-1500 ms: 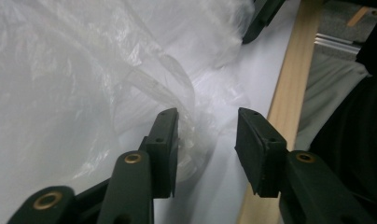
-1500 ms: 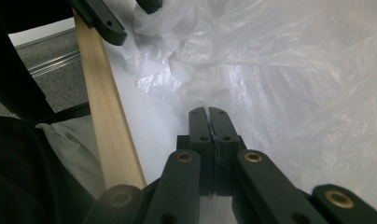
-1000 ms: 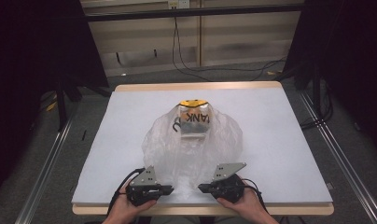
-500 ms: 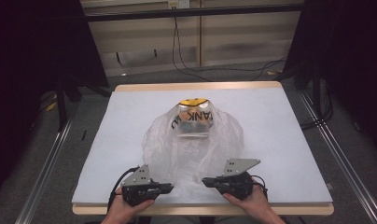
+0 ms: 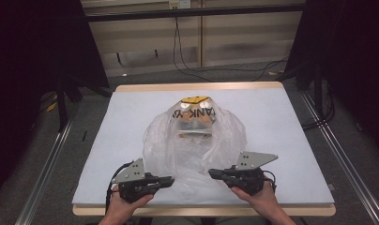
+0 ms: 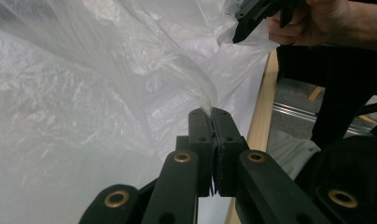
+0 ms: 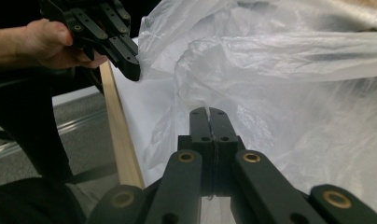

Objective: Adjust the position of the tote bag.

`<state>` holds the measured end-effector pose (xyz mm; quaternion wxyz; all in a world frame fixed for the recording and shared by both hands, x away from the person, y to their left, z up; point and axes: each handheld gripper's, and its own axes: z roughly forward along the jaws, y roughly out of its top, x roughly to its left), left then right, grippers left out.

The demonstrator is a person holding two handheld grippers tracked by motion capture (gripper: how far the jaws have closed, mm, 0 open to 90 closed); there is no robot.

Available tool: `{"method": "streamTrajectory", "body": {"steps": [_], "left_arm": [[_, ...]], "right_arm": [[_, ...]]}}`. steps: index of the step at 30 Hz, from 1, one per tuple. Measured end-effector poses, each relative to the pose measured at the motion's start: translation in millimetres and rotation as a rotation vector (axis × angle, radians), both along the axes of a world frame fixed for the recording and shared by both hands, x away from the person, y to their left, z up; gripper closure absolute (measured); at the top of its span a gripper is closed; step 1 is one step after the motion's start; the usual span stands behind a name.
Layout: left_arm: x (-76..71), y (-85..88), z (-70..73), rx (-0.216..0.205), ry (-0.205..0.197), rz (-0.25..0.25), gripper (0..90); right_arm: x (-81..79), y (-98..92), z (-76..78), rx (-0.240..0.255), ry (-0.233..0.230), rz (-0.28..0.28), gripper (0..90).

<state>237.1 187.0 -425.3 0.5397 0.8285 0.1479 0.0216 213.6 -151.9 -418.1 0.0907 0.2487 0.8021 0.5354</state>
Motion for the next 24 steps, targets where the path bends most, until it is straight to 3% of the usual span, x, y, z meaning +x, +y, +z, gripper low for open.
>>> {"method": "streamTrajectory", "body": {"steps": [5, 12, 19, 24], "left_arm": [[2.6, -3.6, 13.9, -0.016, -0.032, -0.003, 88.5], [5.3, -13.1, 37.0, -0.029, -0.076, -0.012, 88.5], [17.2, -15.4, 69.1, -0.075, -0.137, -0.006, 88.5], [27.7, -15.4, 85.3, -0.113, -0.154, 0.013, 88.6]], "right_arm": [[2.6, -10.3, 11.8, 0.05, -0.017, -0.024, 90.0], [7.4, -16.7, 28.1, 0.075, -0.061, -0.039, 90.0], [15.9, -23.4, 53.7, 0.126, -0.12, -0.059, 90.0], [23.2, -26.8, 71.6, 0.162, -0.152, -0.071, 90.0]]}}
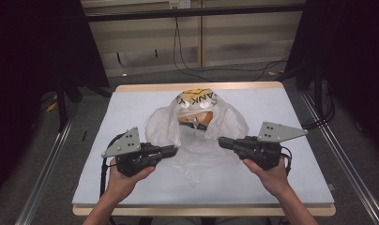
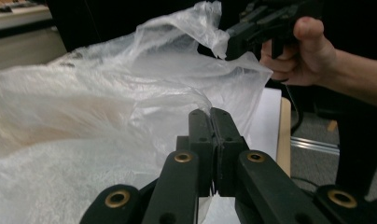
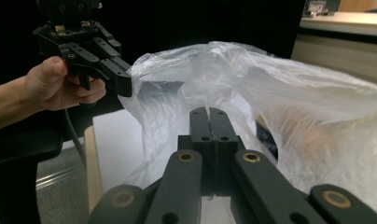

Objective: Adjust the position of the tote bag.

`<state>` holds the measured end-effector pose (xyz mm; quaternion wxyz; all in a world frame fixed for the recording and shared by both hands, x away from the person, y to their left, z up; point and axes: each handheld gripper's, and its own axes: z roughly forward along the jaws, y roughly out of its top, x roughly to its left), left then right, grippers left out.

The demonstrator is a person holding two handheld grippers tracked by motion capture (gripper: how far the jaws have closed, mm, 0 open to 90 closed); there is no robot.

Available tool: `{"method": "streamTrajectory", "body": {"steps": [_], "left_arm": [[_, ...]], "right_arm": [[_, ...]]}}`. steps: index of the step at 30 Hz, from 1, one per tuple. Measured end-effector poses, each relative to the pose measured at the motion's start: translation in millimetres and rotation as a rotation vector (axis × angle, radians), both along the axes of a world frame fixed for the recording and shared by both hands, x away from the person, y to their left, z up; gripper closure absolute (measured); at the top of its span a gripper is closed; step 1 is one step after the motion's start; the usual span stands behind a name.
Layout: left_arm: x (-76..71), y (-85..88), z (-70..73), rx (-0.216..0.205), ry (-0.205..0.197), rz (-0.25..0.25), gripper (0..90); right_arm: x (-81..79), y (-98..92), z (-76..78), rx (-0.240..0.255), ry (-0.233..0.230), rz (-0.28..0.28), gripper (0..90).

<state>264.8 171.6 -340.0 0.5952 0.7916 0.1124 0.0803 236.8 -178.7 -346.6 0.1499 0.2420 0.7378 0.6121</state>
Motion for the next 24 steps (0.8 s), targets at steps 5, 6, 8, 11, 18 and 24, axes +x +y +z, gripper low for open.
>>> {"method": "streamTrajectory", "body": {"steps": [5, 6, 8, 11, 18, 24], "left_arm": [[10.3, -1.0, 14.7, -0.024, -0.014, 0.01, 88.6], [11.7, -2.0, 16.6, -0.026, -0.02, 0.012, 88.6], [15.0, -3.7, 22.4, -0.026, -0.031, 0.018, 88.6], [21.9, -4.4, 30.7, -0.046, -0.039, 0.023, 88.6], [32.0, 0.8, 45.3, -0.104, -0.043, 0.066, 88.6], [38.1, 8.2, 52.4, -0.111, -0.055, 0.086, 88.7]], "right_arm": [[7.7, -3.2, 13.4, 0.017, -0.023, -0.004, 90.0], [9.2, -3.6, 16.4, 0.009, -0.031, -0.01, 90.0], [11.8, -5.4, 20.3, 0.008, -0.036, -0.018, 90.0], [16.1, -8.7, 27.4, 0.023, -0.045, -0.031, 90.0], [25.0, -14.0, 45.4, 0.083, -0.069, -0.041, 90.0], [32.2, -12.4, 60.1, 0.083, -0.103, -0.06, 90.0]]}}
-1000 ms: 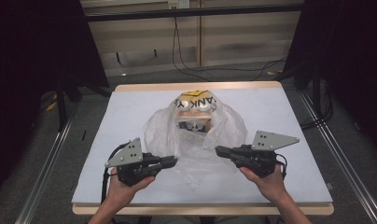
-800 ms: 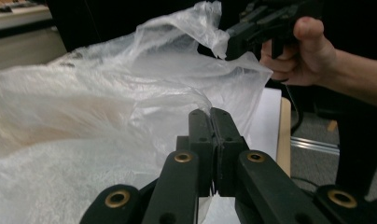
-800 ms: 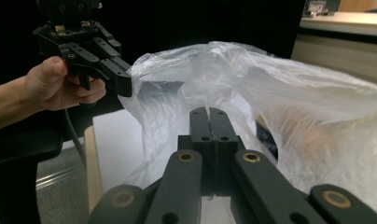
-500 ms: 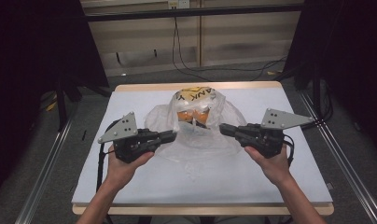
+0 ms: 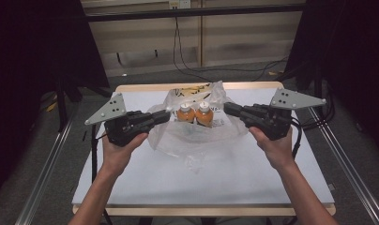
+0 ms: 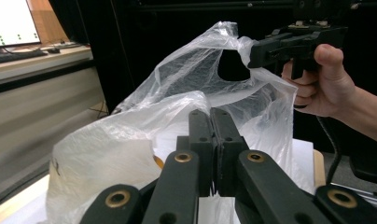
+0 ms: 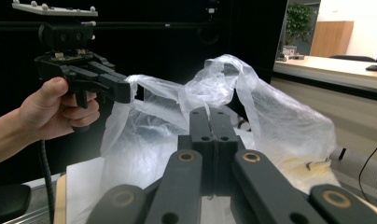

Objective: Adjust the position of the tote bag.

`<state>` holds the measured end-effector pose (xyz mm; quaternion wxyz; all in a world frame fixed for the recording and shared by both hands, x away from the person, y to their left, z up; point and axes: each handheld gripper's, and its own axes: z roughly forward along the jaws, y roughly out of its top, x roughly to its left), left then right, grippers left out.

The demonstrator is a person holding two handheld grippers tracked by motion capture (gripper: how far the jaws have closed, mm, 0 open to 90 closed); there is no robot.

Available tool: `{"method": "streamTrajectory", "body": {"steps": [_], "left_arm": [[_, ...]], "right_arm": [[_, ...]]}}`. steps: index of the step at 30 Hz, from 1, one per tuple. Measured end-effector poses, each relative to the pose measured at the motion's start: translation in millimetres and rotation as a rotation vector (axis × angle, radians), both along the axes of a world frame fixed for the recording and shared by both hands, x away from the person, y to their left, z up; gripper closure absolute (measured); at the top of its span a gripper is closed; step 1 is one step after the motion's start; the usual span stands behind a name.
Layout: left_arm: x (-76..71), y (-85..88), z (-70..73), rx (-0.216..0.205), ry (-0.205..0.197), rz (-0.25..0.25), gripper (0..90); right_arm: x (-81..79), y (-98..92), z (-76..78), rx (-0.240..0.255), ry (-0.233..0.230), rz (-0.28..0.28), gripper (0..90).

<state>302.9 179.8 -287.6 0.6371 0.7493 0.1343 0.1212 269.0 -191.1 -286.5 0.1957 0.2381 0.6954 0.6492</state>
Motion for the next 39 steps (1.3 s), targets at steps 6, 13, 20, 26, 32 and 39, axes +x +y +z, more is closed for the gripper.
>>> {"method": "streamTrajectory", "body": {"steps": [6, 13, 20, 26, 32, 39], "left_arm": [[10.7, 7.1, 9.8, 0.002, -0.008, 0.034, 88.7], [21.4, 13.6, 27.4, 0.0, -0.027, 0.06, 88.8], [33.9, 22.6, 36.8, -0.014, -0.025, 0.094, 88.8], [51.1, 35.2, 38.5, -0.03, -0.005, 0.148, 89.0], [66.1, 43.2, 47.5, -0.034, -0.001, 0.197, 89.3], [79.9, 48.4, 66.4, -0.05, -0.007, 0.243, 89.3]], "right_arm": [[8.3, -0.9, 14.6, 0.024, -0.01, -0.007, 90.0], [18.4, -5.4, 31.8, 0.036, -0.022, -0.031, 90.0], [30.1, -17.7, 46.4, 0.039, -0.038, -0.097, 90.0], [42.5, -35.8, 53.1, 0.091, -0.026, -0.146, 90.0], [50.4, -48.8, 58.5, 0.105, -0.024, -0.231, 90.0], [60.5, -60.2, 64.8, 0.125, -0.015, -0.311, 90.0]]}}
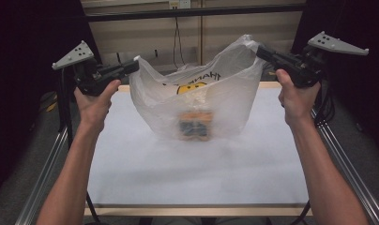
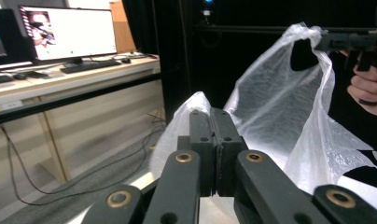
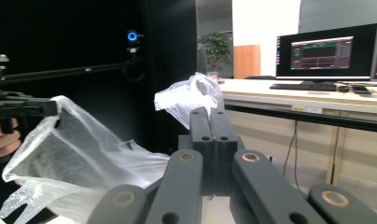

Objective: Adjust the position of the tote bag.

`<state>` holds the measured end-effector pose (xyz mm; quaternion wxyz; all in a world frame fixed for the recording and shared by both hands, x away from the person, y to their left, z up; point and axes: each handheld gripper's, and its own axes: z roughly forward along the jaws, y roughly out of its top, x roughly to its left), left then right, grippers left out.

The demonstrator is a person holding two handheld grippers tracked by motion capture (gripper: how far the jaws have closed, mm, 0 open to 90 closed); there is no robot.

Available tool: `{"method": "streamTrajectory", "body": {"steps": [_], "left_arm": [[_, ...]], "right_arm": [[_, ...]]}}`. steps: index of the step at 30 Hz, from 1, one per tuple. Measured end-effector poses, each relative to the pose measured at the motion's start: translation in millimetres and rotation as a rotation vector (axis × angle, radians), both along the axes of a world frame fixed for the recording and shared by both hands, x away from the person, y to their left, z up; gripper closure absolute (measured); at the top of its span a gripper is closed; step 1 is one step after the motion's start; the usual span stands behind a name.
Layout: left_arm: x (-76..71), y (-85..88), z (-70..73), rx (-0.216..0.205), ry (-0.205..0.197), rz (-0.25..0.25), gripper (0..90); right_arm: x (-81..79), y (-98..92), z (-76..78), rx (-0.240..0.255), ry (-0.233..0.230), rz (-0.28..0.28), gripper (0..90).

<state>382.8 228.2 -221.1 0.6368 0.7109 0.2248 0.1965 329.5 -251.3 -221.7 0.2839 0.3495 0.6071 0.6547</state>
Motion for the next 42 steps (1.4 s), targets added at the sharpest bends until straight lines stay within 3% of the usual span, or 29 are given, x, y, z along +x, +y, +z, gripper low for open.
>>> {"method": "streamTrajectory", "body": {"steps": [3, 6, 7, 11, 14, 16, 20, 25, 30, 34, 42], "left_arm": [[6.3, 4.6, 5.4, 0.001, -0.002, 0.033, 89.4], [12.2, 8.9, 3.7, -0.015, 0.013, 0.069, 89.4], [13.6, 11.1, 3.1, 0.0, 0.01, 0.088, 89.4], [18.6, 21.4, -0.2, -0.041, 0.024, 0.121, 89.6], [20.5, 26.9, -4.0, -0.028, 0.032, 0.132, 89.8], [20.6, 29.1, -8.7, -0.031, 0.039, 0.126, 89.8], [23.9, 29.2, -20.1, -0.01, 0.06, 0.1, 89.8], [25.2, 20.6, -27.4, 0.019, 0.072, 0.074, 89.8], [26.3, 9.2, -39.9, 0.087, 0.083, 0.06, 89.8], [27.7, 4.7, -50.3, 0.128, 0.102, 0.041, 89.7], [29.7, 6.1, -67.6, 0.133, 0.137, 0.036, 89.8]], "right_arm": [[3.8, -4.2, 2.2, 0.012, 0.003, -0.017, 90.0], [6.3, -6.3, 4.4, -0.002, -0.001, -0.042, 90.0], [7.7, -7.9, 5.8, -0.027, -0.006, -0.07, 90.0], [13.1, -16.8, 9.3, -0.053, 0.01, -0.114, 90.0], [16.5, -24.4, 8.5, -0.06, 0.021, -0.144, 90.0], [18.2, -28.5, 5.1, -0.056, 0.034, -0.163, 90.0], [19.4, -29.6, -3.3, -0.051, 0.052, -0.14, 90.0], [19.4, -20.9, -9.0, -0.088, 0.058, -0.108, 90.0], [20.5, -11.0, -18.5, -0.142, 0.073, -0.103, 90.0], [24.5, -12.4, -33.3, -0.134, 0.108, -0.097, 90.0], [23.9, -19.6, -54.2, -0.122, 0.15, -0.085, 90.0]]}}
